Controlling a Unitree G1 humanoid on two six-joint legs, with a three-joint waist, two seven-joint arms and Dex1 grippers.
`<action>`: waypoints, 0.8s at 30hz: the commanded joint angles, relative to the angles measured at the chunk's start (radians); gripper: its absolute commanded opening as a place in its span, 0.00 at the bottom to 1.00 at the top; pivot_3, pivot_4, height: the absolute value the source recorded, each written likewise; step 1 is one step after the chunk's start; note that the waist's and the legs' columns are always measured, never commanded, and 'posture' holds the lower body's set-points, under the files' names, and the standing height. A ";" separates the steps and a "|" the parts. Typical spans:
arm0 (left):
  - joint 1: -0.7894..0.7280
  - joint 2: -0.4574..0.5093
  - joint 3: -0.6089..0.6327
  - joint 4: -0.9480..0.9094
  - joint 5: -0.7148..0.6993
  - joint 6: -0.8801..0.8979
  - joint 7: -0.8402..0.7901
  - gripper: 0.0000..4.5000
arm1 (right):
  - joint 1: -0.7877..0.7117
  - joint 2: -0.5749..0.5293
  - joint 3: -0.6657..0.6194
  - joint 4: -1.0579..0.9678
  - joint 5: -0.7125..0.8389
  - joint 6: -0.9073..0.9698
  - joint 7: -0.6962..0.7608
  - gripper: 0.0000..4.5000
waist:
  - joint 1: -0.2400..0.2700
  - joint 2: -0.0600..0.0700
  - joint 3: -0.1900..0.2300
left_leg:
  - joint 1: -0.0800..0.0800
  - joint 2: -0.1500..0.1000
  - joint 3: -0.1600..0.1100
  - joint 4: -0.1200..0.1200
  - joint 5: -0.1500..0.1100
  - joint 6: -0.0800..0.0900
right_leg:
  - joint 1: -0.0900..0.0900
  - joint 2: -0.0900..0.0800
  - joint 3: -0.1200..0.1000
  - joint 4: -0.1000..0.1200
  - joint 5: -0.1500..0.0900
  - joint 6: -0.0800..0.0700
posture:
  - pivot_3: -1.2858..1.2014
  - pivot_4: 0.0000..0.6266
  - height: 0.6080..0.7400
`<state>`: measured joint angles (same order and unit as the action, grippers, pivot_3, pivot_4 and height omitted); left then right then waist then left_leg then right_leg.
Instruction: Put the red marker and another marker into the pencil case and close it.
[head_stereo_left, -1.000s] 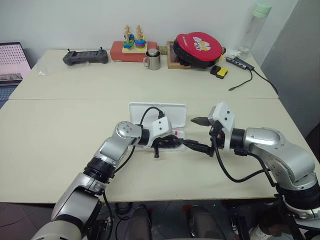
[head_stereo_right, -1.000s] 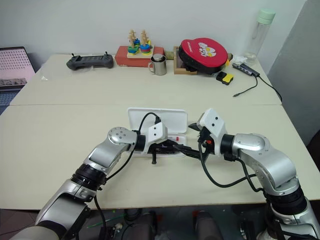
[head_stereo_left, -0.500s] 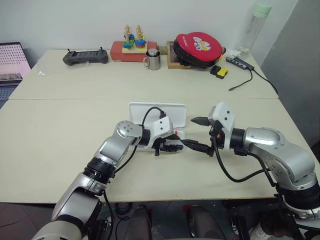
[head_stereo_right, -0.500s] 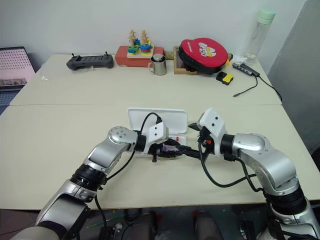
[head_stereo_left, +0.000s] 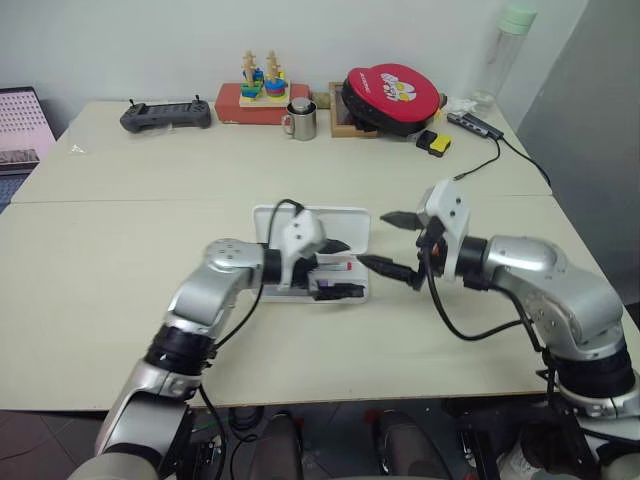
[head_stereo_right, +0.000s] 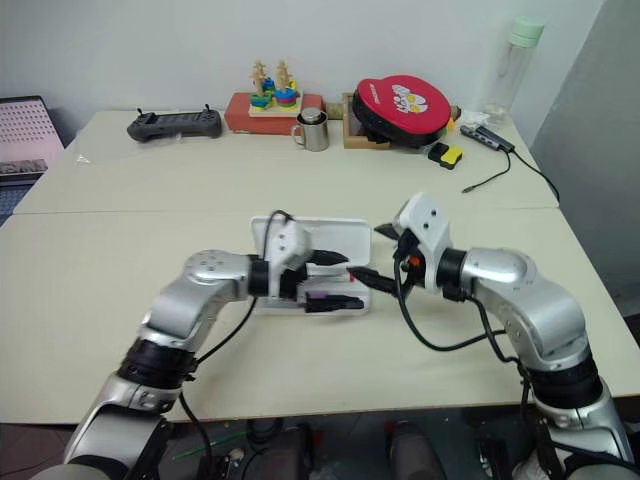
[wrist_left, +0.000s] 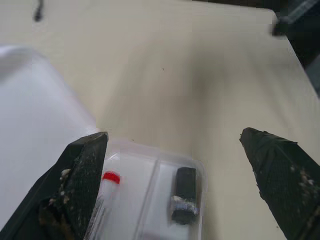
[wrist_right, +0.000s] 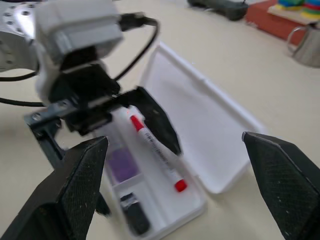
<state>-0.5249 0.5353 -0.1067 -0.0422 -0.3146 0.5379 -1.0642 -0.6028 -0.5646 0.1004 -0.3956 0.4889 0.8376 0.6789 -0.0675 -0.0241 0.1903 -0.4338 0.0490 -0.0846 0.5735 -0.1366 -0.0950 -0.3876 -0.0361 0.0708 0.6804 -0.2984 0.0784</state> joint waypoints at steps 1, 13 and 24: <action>0.087 0.071 0.158 -0.132 -0.093 0.095 0.046 0.99 | -0.130 0.050 0.023 0.130 -0.039 -0.059 0.009 1.00 | 0.001 0.000 0.000 | 0.000 0.000 0.000 0.000 0.000 0.000 | 0.000 0.000 0.000 0.000 0.000 0.000 | 0.52 0.24 1.00; 0.213 0.183 0.396 -0.161 -0.224 0.121 0.084 1.00 | -0.462 0.271 0.141 0.699 -0.248 -0.220 -0.028 0.45 | 0.010 0.000 0.001 | -0.001 0.000 0.000 0.000 0.000 0.000 | -0.001 -0.001 -0.001 -0.001 0.002 -0.005 | 0.52 0.24 1.00; 0.218 0.220 0.443 -0.173 -0.328 0.117 0.062 1.00 | -0.577 0.370 0.152 1.020 -0.376 -0.383 -0.028 0.00 | 0.010 0.000 0.001 | -0.001 0.000 0.001 -0.001 0.000 0.000 | -0.001 0.000 -0.001 0.000 0.002 -0.006 | 0.52 0.24 1.00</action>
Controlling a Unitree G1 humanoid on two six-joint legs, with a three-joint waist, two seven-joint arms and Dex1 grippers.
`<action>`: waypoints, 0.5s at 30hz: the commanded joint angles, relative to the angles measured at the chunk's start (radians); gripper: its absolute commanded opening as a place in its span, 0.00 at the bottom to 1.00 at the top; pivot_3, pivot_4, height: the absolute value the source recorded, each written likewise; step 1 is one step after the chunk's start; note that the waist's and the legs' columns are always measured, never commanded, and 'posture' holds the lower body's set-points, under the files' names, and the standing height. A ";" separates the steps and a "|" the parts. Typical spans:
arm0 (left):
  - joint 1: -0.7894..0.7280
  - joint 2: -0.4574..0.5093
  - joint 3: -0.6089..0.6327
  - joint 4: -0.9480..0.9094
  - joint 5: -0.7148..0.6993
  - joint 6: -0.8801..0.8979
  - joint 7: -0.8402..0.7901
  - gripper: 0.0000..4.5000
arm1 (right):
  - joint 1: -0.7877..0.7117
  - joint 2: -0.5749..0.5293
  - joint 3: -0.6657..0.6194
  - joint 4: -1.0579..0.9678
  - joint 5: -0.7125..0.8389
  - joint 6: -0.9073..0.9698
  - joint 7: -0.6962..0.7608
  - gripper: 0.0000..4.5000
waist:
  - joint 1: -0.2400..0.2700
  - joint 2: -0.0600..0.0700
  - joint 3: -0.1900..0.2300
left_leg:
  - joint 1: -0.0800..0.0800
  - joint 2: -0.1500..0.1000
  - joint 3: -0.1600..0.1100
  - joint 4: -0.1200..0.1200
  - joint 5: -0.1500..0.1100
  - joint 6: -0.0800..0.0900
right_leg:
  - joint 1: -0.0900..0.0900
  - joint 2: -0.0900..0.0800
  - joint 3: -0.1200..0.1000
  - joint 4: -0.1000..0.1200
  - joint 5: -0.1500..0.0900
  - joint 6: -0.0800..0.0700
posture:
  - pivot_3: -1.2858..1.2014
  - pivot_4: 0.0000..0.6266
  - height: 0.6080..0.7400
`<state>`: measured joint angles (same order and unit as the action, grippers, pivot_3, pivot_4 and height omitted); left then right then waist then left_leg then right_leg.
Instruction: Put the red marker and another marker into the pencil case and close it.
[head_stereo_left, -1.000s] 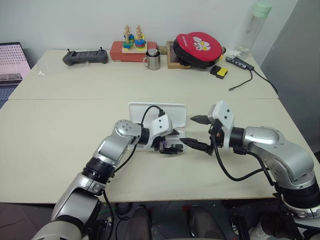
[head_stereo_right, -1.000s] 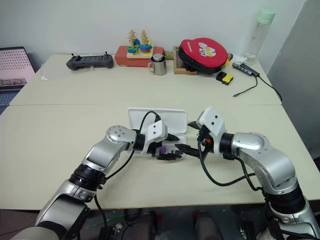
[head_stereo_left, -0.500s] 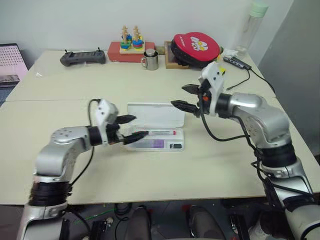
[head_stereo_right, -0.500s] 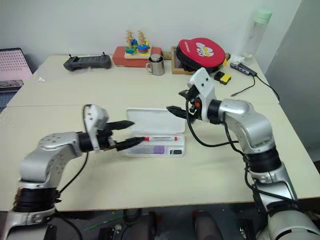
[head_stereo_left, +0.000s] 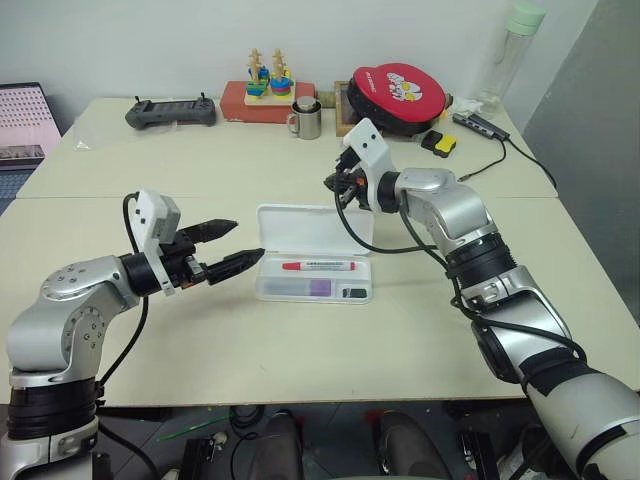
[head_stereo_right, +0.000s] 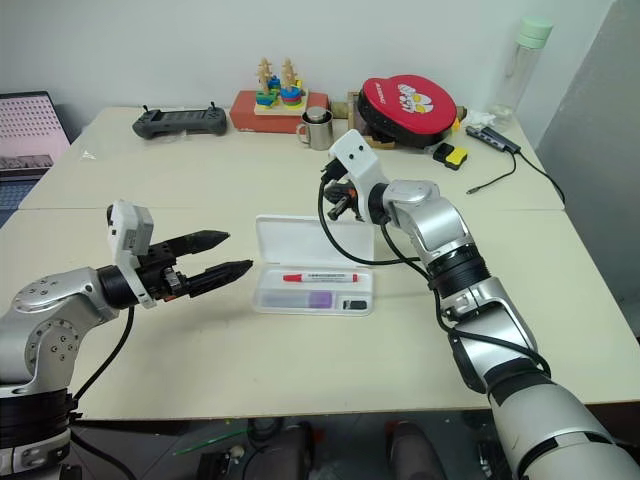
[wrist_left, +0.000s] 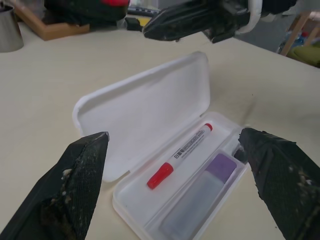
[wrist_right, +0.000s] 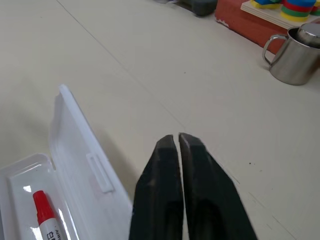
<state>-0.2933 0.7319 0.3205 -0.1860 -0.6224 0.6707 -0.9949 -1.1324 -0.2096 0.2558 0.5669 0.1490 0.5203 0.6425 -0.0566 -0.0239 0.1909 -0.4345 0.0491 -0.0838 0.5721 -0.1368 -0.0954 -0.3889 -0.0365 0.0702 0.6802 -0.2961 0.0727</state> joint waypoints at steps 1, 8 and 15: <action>-0.010 0.028 0.010 -0.027 -0.020 -0.016 -0.007 1.00 | -0.055 0.020 -0.005 0.085 -0.048 -0.081 0.006 0.00 | -0.002 0.000 0.000 | 0.000 0.000 0.000 0.000 0.000 0.000 | 0.000 0.000 0.000 0.000 0.000 0.000 | 0.52 0.24 1.00; -0.018 0.034 -0.012 -0.028 -0.023 -0.019 0.001 1.00 | -0.035 0.019 0.043 0.089 -0.092 -0.092 0.143 0.00 | -0.004 0.000 0.000 | 0.000 0.000 0.000 0.000 0.000 0.000 | 0.000 0.000 0.000 0.000 0.000 0.000 | 0.52 0.24 1.00; 0.003 0.052 -0.017 -0.026 -0.012 -0.023 -0.005 1.00 | 0.095 -0.048 0.134 -0.216 -0.068 -0.020 0.370 0.00 | -0.004 0.000 0.000 | 0.000 0.000 0.000 -0.001 0.000 0.000 | 0.000 0.000 0.000 0.000 0.000 0.000 | 0.52 0.24 1.00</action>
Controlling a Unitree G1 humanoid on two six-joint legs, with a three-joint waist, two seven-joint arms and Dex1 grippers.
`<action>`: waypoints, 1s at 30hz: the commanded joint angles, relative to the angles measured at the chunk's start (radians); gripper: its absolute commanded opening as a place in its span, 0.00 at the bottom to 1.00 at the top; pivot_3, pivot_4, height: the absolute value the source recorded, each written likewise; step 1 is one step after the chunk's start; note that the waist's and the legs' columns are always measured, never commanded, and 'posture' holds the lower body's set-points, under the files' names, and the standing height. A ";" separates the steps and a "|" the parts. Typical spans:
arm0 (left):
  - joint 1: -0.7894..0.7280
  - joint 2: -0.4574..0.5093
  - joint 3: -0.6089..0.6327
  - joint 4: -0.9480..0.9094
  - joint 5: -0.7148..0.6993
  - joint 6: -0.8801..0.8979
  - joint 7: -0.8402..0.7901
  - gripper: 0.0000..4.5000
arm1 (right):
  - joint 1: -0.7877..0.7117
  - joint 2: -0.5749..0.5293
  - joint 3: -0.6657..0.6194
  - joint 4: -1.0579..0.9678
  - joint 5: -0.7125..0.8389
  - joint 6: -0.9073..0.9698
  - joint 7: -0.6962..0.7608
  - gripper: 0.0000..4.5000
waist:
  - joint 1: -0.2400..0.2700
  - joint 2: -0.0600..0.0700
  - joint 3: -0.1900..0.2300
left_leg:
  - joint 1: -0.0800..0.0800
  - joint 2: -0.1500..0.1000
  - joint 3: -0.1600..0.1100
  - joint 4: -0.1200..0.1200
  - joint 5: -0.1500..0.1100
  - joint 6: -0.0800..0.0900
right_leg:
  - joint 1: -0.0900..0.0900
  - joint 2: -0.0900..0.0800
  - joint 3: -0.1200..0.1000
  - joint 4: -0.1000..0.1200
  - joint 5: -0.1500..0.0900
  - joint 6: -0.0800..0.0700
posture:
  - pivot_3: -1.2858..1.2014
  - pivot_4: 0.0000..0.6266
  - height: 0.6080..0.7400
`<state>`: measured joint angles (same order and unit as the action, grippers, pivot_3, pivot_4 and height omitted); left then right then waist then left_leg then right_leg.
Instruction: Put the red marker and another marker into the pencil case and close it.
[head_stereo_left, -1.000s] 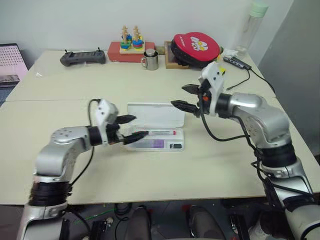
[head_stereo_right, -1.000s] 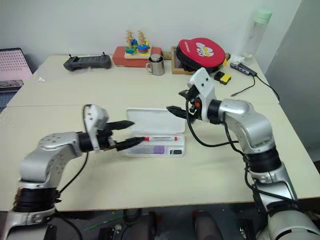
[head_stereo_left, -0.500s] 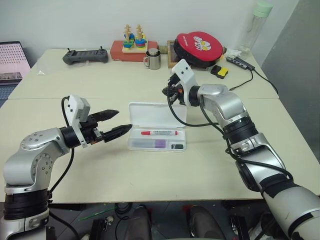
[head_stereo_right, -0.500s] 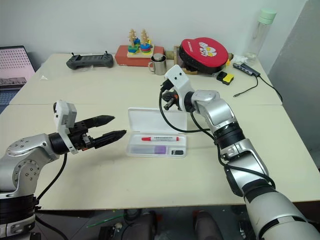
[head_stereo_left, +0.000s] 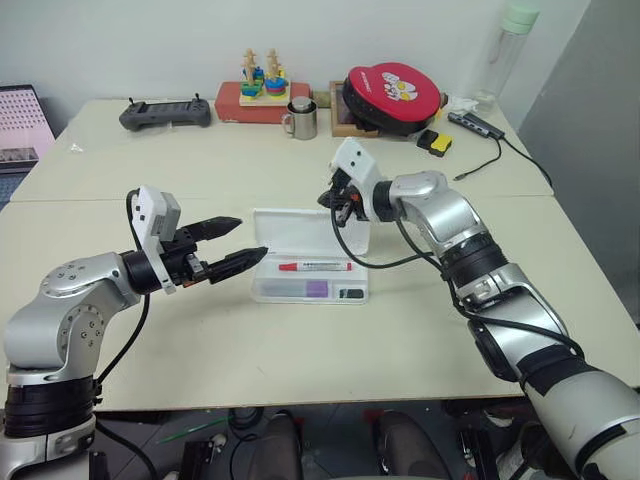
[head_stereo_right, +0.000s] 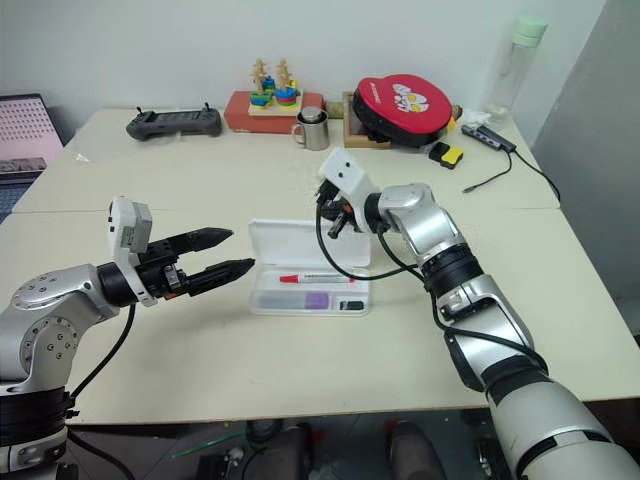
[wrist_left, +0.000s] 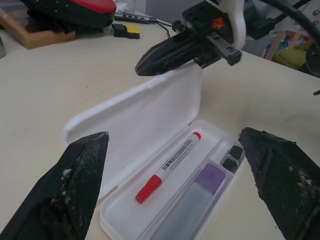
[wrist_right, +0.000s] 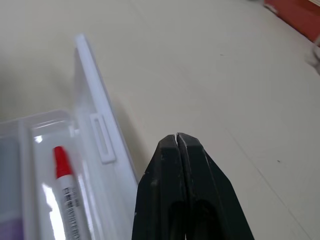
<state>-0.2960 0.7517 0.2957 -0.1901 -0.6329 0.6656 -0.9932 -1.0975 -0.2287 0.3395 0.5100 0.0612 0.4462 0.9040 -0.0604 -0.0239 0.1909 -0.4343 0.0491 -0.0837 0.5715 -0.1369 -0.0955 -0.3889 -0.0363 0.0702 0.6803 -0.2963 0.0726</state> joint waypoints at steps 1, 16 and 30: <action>0.007 0.035 0.006 -0.022 -0.001 -0.018 -0.009 1.00 | 0.081 -0.044 0.070 -0.198 0.015 0.067 0.133 0.00 | 0.000 0.000 0.000 | 0.000 0.000 0.000 0.000 0.000 0.000 | 0.000 0.000 0.000 0.000 0.000 0.000 | 0.52 0.24 1.00; 0.008 0.059 -0.041 -0.023 0.001 -0.022 -0.033 1.00 | 0.309 -0.044 0.213 -0.260 -0.109 0.105 0.060 0.00 | -0.001 -0.001 -0.001 | 0.002 0.000 0.000 0.001 0.000 0.000 | 0.001 0.000 0.000 0.000 -0.002 0.004 | 0.52 0.24 1.00; -0.093 -0.087 -0.086 0.193 0.155 -0.099 0.229 1.00 | 0.510 -0.091 -0.292 -0.624 0.168 0.254 -0.093 0.11 | 0.025 -0.002 -0.001 | 0.000 0.000 0.000 0.003 0.000 0.000 | 0.001 0.000 0.000 -0.001 0.000 0.006 | 0.52 0.24 1.00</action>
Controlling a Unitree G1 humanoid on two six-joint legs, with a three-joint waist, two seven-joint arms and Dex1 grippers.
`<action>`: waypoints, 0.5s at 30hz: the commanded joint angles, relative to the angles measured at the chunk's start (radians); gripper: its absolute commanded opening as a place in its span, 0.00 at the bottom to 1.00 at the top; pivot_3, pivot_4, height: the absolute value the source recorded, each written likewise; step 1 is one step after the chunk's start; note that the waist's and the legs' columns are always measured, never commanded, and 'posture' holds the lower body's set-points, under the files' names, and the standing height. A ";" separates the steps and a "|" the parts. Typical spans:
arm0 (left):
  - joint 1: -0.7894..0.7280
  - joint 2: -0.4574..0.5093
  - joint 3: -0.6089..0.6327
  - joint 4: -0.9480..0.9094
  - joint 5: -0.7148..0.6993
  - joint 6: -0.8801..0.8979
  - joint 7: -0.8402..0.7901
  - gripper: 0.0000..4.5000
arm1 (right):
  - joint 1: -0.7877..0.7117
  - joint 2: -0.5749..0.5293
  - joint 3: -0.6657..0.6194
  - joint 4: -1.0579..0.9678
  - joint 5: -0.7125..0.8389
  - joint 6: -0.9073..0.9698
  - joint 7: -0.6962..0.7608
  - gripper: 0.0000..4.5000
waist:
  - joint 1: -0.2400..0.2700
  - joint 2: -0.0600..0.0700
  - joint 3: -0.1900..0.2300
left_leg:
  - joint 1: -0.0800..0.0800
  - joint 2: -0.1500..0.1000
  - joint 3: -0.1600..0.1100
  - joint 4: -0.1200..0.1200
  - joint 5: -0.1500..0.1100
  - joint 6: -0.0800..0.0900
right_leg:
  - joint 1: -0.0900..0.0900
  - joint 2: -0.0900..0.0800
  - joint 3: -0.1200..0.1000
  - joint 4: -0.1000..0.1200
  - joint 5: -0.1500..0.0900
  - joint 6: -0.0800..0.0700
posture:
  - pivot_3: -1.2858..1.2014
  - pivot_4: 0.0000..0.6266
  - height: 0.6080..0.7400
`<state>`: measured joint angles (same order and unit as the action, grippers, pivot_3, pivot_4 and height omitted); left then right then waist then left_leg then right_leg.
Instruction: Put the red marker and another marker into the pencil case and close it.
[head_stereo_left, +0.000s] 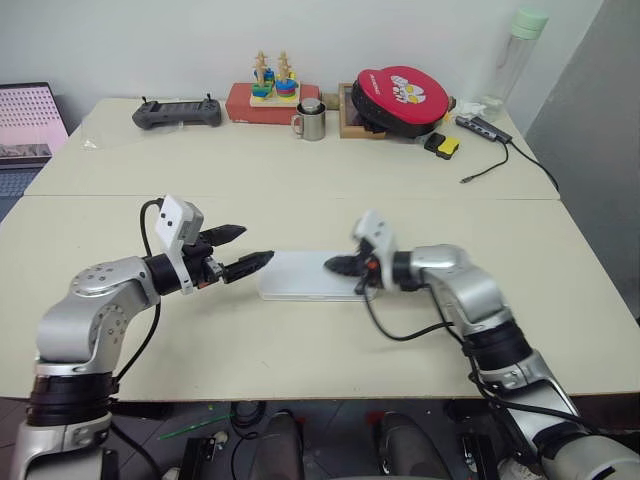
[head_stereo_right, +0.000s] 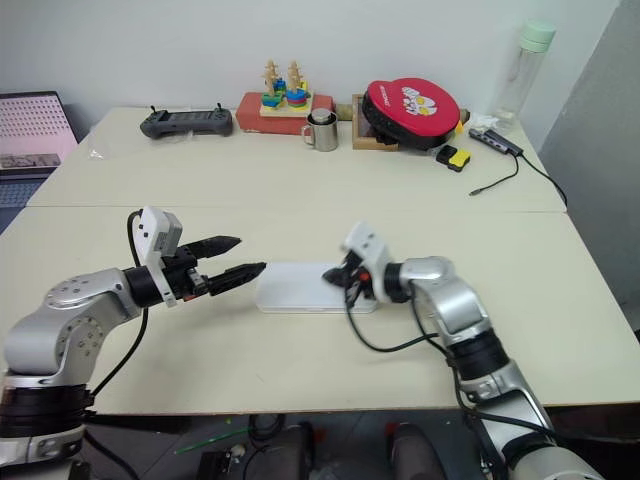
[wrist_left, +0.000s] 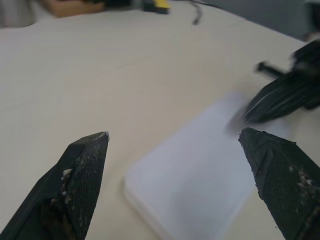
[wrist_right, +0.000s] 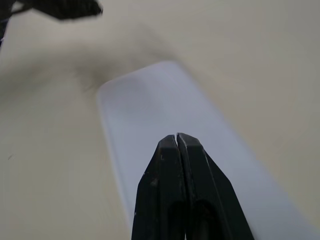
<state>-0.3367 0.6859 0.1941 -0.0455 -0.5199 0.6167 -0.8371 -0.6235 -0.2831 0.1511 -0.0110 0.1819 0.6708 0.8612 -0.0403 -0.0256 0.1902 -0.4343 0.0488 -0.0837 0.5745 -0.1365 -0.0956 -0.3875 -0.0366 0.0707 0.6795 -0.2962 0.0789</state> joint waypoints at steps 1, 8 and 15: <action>-0.064 -0.028 0.013 0.075 0.061 -0.064 0.090 1.00 | 0.052 -0.047 -0.128 -0.123 0.058 0.043 -0.066 0.16 | 0.006 -0.001 0.000 | 0.000 0.000 0.000 0.000 0.000 0.000 | 0.000 0.000 0.000 0.000 0.000 0.000 | 0.52 0.24 1.00; -0.115 -0.034 0.010 0.253 0.159 -0.196 0.144 1.00 | 0.146 -0.133 -0.297 -0.208 0.115 0.091 -0.162 0.48 | 0.001 0.000 0.000 | 0.000 0.000 0.001 -0.002 0.000 0.000 | -0.001 0.000 0.000 0.000 -0.001 -0.002 | 0.52 0.24 1.00; -0.114 0.009 0.029 0.307 0.169 -0.220 0.119 1.00 | 0.163 -0.155 -0.295 -0.205 0.132 0.078 -0.193 0.83 | -0.006 0.000 0.000 | 0.000 0.000 0.001 -0.002 0.000 0.000 | -0.001 0.000 0.001 0.000 -0.001 -0.001 | 0.52 0.24 1.00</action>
<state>-0.4455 0.6714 0.1943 0.2644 -0.3594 0.4201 -0.7095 -0.4519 -0.4268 -0.1344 -0.1857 0.2971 0.7689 0.6754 -0.0461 -0.0258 0.1902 -0.4340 0.0489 -0.0825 0.5730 -0.1367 -0.0956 -0.3880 -0.0368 0.0714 0.6795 -0.2970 0.0778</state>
